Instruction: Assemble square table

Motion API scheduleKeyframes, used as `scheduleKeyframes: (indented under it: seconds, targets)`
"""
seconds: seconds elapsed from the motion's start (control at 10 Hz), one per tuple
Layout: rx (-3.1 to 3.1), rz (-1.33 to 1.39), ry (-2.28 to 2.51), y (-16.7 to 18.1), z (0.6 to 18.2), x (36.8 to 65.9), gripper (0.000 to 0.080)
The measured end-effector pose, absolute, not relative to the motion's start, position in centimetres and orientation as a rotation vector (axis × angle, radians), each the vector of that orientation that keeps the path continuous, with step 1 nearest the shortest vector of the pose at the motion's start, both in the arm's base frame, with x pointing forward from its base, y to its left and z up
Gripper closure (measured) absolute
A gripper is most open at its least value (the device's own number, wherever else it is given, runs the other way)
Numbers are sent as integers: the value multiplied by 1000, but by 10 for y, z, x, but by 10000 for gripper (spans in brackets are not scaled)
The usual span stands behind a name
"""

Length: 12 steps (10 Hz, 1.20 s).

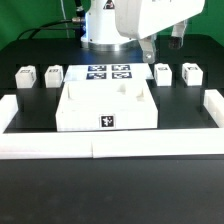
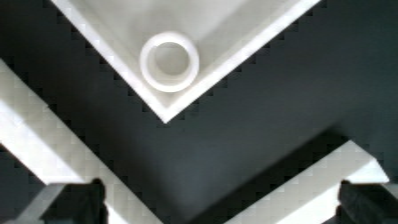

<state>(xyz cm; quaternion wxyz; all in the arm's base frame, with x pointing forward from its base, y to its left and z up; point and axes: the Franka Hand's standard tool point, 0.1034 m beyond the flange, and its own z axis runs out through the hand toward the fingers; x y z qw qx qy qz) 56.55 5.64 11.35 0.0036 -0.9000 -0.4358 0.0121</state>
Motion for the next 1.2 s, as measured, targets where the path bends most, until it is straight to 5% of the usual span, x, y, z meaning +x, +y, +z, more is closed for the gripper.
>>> scheduleKeyframes:
  seconds: [1.2]
  targets:
    - [-2820, 39, -1366, 56, 113, 565, 150]
